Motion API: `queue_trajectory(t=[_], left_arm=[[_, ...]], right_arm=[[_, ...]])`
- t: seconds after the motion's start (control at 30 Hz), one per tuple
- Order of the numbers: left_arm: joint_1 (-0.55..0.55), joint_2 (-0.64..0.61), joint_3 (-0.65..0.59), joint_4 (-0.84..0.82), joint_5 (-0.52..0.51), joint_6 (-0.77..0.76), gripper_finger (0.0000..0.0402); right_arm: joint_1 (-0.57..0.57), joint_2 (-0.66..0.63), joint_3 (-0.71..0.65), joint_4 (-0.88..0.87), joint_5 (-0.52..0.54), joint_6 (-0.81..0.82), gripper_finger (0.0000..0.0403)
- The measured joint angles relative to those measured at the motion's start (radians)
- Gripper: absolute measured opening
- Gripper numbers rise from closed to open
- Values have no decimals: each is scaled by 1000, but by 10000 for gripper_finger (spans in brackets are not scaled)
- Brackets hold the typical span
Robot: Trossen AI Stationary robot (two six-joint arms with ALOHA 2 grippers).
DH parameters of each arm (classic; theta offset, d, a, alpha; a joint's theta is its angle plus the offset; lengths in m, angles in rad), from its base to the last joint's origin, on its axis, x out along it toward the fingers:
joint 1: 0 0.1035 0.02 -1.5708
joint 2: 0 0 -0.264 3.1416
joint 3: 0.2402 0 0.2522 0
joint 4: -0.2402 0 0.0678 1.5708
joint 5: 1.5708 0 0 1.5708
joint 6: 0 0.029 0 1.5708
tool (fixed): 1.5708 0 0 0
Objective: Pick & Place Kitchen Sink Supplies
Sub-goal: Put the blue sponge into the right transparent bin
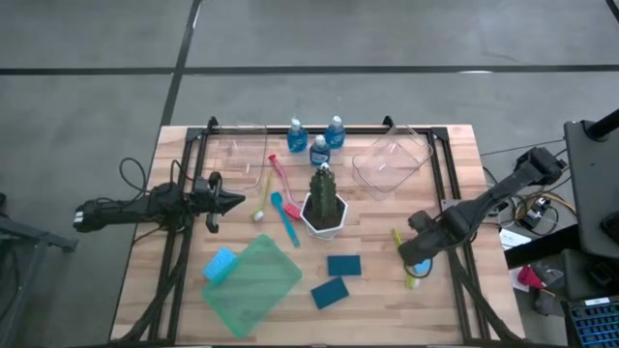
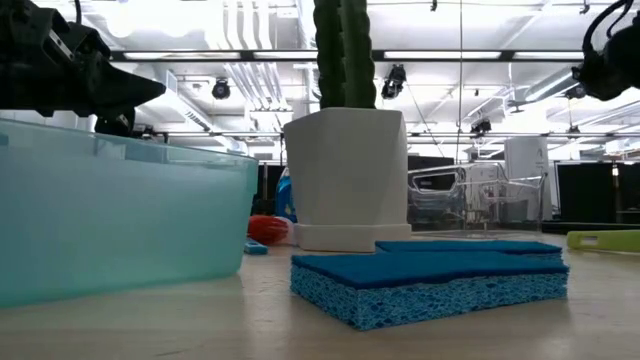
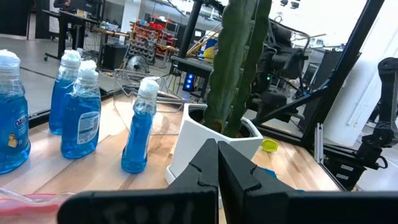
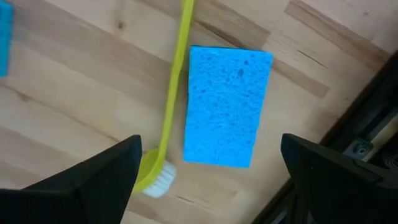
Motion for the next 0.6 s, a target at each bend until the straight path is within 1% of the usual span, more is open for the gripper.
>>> queue_trajectory(t=[0.1, 0.2, 0.3, 0.5, 0.6], left_arm=[[0, 0, 0, 0, 0, 0, 0], [0, 0, 0, 0, 0, 0, 0], [0, 0, 0, 0, 0, 0, 0], [0, 0, 0, 0, 0, 0, 0], [0, 0, 0, 0, 0, 0, 0]], right_arm=[[0, 29, -13, 5, 0, -14, 382], [0, 45, -46, 67, -14, -17, 382], [1, 45, -102, 144, -30, 2, 382], [2, 38, -162, 164, -46, 13, 382], [2, 36, -183, 204, -46, 11, 382]])
